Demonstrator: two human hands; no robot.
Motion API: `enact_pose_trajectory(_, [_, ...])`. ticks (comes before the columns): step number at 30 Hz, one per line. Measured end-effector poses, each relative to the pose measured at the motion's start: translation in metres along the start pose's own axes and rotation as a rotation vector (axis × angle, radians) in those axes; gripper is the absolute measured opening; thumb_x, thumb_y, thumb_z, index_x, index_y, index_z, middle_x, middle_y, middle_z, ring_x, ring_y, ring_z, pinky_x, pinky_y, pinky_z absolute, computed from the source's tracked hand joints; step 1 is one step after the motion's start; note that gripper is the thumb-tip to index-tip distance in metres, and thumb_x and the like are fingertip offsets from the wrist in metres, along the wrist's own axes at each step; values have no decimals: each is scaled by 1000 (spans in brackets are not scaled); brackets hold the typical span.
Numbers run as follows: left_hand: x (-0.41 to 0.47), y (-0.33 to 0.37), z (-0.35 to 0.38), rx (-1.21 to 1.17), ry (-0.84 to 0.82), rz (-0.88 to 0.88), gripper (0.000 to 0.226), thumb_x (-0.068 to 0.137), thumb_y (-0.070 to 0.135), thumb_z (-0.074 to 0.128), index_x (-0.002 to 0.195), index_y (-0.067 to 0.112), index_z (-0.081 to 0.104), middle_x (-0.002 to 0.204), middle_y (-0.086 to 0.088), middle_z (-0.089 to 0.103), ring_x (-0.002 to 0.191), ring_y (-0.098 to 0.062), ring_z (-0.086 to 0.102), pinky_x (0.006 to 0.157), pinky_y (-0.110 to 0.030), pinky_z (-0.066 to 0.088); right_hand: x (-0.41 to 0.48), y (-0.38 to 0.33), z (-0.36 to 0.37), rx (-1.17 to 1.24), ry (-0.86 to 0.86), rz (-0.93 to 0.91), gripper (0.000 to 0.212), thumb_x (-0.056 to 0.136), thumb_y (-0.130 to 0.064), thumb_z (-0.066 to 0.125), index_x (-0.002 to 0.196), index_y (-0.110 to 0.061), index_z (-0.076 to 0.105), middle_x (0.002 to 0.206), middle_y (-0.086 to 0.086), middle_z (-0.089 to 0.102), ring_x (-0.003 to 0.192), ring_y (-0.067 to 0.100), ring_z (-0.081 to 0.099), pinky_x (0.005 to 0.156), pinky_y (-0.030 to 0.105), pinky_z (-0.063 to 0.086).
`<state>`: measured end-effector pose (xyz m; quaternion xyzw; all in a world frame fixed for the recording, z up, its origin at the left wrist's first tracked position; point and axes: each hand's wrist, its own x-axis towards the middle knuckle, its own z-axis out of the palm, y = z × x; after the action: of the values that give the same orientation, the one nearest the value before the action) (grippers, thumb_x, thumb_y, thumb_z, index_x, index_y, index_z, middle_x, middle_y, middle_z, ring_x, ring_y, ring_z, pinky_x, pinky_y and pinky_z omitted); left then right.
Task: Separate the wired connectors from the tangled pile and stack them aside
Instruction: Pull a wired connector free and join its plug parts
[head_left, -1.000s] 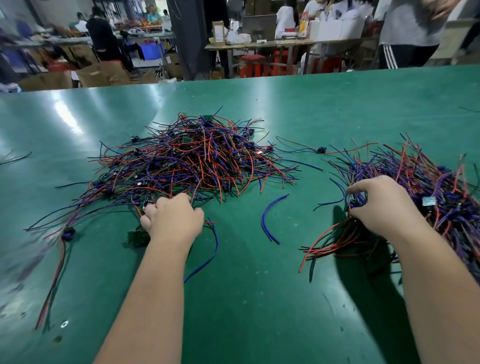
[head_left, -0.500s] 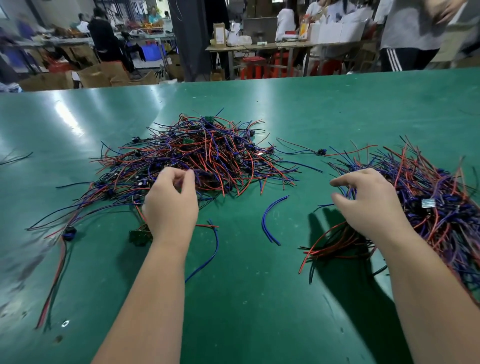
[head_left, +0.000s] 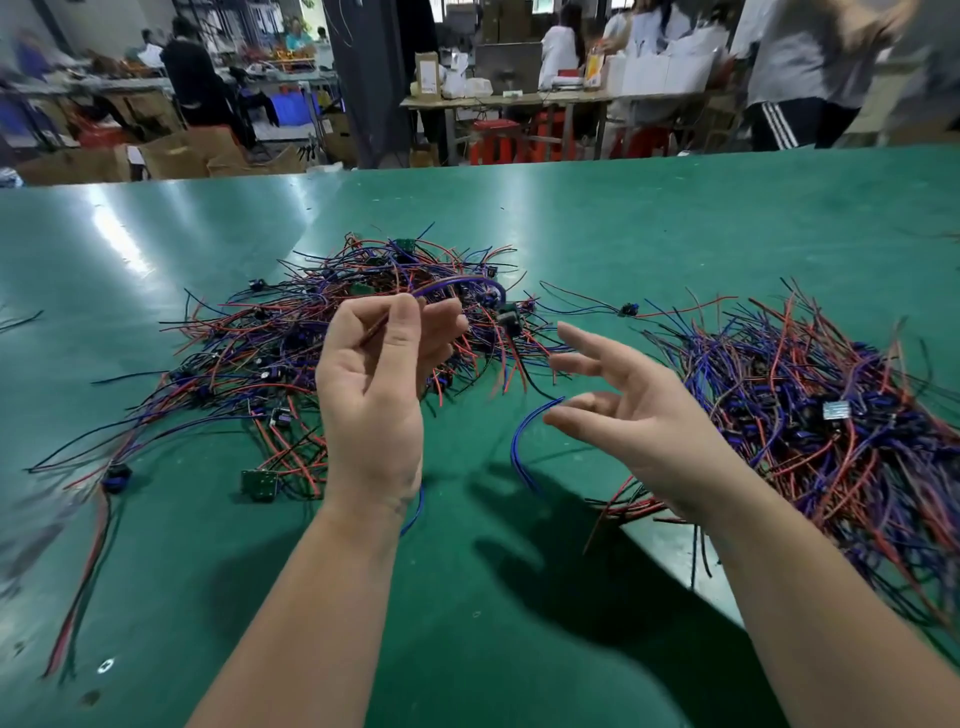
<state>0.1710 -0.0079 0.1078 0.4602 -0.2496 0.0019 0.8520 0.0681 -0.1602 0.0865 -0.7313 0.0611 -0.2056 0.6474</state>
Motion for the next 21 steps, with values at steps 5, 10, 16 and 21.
enact_pose_trajectory(5, [-3, 2, 5, -158, -120, -221, 7, 82, 25, 57, 78, 20, 57, 84, -5, 75, 77, -17, 71, 69, -23, 54, -1, -2, 12, 79, 89, -58, 53, 70, -21, 76, 117, -37, 58, 119, 4, 59, 76, 19, 65, 71, 19, 50])
enact_pose_trajectory(10, [-6, 4, 7, -233, -256, -341, 16, 82, 26, 62, 68, 24, 70, 80, -2, 75, 71, -13, 71, 70, -23, 55, -1, -4, 17, 31, 254, -130, 26, 82, -7, 70, 102, -24, 67, 86, 3, 65, 61, 14, 61, 61, 16, 46])
enact_pose_trajectory(16, [-3, -1, 7, -173, -168, -466, 38, 78, 49, 50, 67, 21, 73, 86, 2, 74, 77, -9, 69, 72, -21, 52, 0, -15, 16, 418, 337, -58, 6, 75, -17, 67, 79, -15, 71, 71, 6, 69, 52, 12, 62, 48, 15, 44])
enact_pose_trajectory(21, [-1, -7, 3, -61, -148, -636, 41, 97, 40, 39, 78, 18, 68, 85, -1, 75, 74, -13, 70, 74, -28, 49, 2, -23, -3, 591, 396, 8, 10, 72, -25, 65, 75, -23, 74, 70, 4, 71, 40, 6, 56, 40, 12, 40])
